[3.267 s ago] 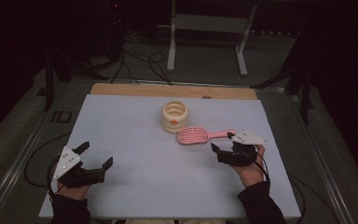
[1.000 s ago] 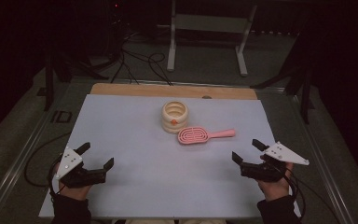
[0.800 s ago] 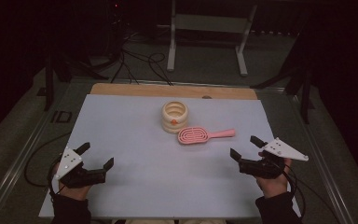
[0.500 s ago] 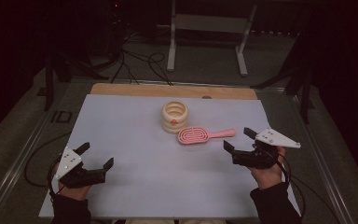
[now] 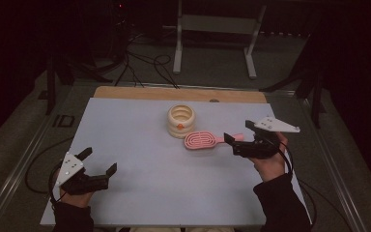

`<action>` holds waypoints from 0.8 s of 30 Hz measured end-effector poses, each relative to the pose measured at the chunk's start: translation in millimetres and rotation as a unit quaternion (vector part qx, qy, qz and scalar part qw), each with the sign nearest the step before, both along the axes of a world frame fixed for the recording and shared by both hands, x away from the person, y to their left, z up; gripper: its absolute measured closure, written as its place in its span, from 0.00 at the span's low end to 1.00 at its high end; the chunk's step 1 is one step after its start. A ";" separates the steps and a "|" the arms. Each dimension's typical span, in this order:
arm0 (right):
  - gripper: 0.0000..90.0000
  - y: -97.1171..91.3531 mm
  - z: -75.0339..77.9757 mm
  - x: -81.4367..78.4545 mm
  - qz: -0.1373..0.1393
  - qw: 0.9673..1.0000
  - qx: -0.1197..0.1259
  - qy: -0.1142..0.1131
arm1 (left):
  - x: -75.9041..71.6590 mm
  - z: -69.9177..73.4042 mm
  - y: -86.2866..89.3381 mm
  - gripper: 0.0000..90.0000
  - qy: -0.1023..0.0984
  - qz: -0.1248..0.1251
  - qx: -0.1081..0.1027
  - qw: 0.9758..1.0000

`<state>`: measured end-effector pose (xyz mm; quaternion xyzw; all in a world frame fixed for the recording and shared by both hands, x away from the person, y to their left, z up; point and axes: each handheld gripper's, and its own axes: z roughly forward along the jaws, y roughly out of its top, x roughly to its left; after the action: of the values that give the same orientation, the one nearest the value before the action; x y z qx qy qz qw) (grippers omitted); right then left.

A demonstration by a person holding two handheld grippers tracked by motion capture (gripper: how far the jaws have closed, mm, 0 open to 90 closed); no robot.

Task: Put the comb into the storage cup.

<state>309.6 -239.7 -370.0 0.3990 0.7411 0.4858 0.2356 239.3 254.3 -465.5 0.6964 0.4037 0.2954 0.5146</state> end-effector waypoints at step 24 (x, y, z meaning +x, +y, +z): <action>0.10 -6.8 7.3 68.8 -0.014 0.998 0.041 0.055 | 0.3 -0.7 1.3 0.00 0.002 0.001 0.000 1.000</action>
<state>378.4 -246.5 -362.7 0.4449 0.7267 0.4900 0.1842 239.6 255.6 -466.2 0.6963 0.4053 0.2946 0.5140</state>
